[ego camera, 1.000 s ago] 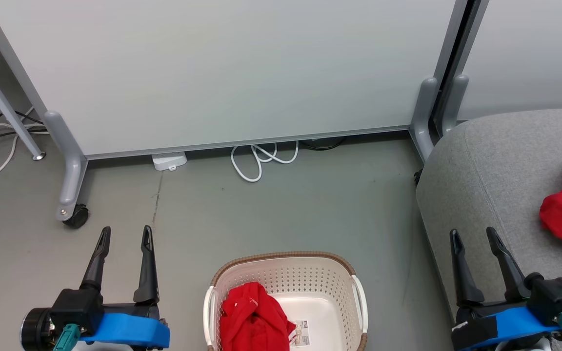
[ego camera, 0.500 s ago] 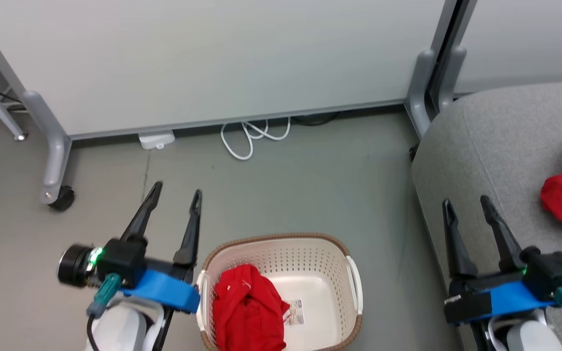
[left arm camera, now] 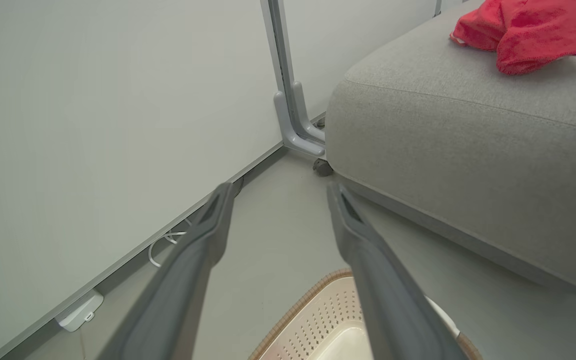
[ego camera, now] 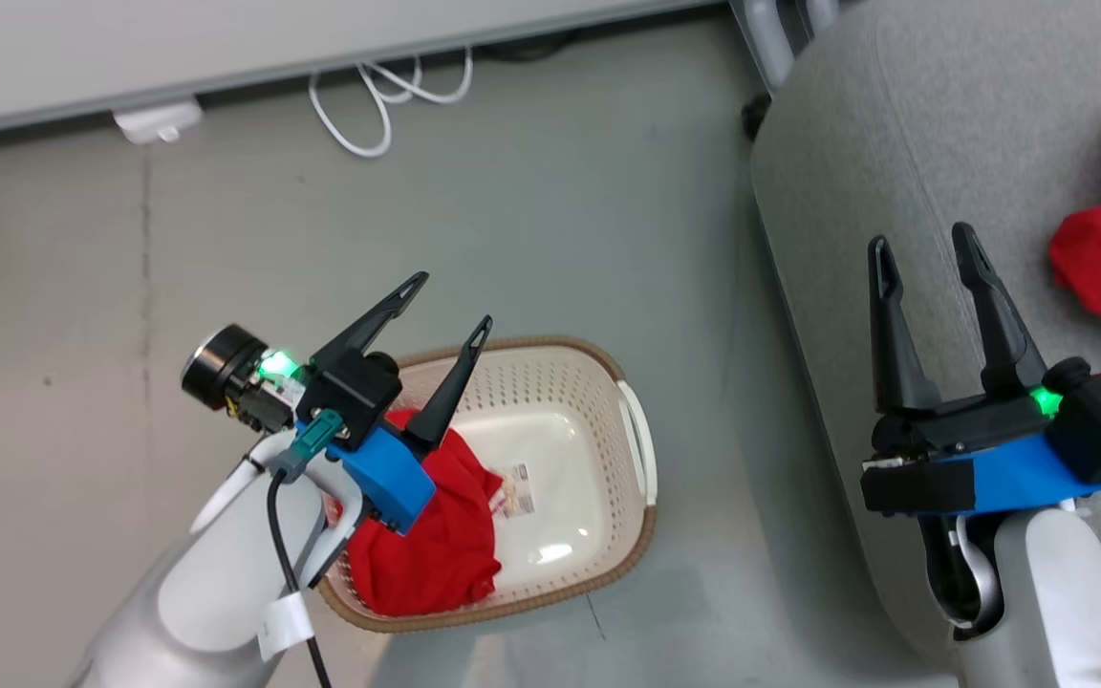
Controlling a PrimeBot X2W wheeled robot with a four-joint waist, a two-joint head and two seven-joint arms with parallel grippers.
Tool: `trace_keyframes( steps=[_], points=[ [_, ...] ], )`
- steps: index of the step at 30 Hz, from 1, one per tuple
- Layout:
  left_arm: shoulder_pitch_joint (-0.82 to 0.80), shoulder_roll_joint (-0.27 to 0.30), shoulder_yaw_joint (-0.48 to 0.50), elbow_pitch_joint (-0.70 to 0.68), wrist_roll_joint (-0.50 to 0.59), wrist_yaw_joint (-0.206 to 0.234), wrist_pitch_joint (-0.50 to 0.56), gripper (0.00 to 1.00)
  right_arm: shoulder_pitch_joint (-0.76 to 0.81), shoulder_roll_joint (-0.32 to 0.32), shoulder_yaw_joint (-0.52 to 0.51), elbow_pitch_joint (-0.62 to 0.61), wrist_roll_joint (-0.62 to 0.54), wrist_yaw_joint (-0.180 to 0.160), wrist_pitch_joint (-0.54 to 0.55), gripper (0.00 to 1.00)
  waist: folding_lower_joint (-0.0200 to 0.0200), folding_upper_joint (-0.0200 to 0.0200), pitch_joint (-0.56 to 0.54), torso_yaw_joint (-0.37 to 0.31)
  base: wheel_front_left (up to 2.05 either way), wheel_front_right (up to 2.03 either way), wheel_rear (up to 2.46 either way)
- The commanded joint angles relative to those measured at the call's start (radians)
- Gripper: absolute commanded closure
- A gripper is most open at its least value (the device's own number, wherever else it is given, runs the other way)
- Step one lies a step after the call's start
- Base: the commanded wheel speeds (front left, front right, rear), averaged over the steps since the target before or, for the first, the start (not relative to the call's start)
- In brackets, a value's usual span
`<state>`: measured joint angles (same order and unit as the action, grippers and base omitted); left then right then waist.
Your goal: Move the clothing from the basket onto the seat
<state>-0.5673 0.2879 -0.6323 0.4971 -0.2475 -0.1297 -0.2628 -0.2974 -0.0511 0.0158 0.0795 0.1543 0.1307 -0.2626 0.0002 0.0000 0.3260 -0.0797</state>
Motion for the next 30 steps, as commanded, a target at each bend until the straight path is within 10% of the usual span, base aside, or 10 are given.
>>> trace_keyframes(
  steps=[1,19,30],
  points=[
    [-0.056,0.021,-0.050,0.035,-0.013,-0.001,-0.003,0.00,-0.032,0.001,0.003,-0.008,0.008,0.000,-0.004,0.00,-0.0002,0.0000,0.099,-0.057,0.00,0.00,0.00],
    [-0.359,0.062,-0.595,0.409,-0.164,-0.001,0.044,0.00,-0.184,0.001,0.037,-0.069,0.036,0.000,-0.004,0.00,-0.0002,0.0000,0.382,-0.138,0.00,0.00,0.00],
    [-0.396,0.064,-0.650,0.516,-0.090,-0.001,0.268,0.00,-0.225,0.001,0.050,-0.109,0.044,0.000,-0.004,0.00,-0.0002,0.0000,0.498,-0.170,0.00,0.00,0.00]
  ],
)
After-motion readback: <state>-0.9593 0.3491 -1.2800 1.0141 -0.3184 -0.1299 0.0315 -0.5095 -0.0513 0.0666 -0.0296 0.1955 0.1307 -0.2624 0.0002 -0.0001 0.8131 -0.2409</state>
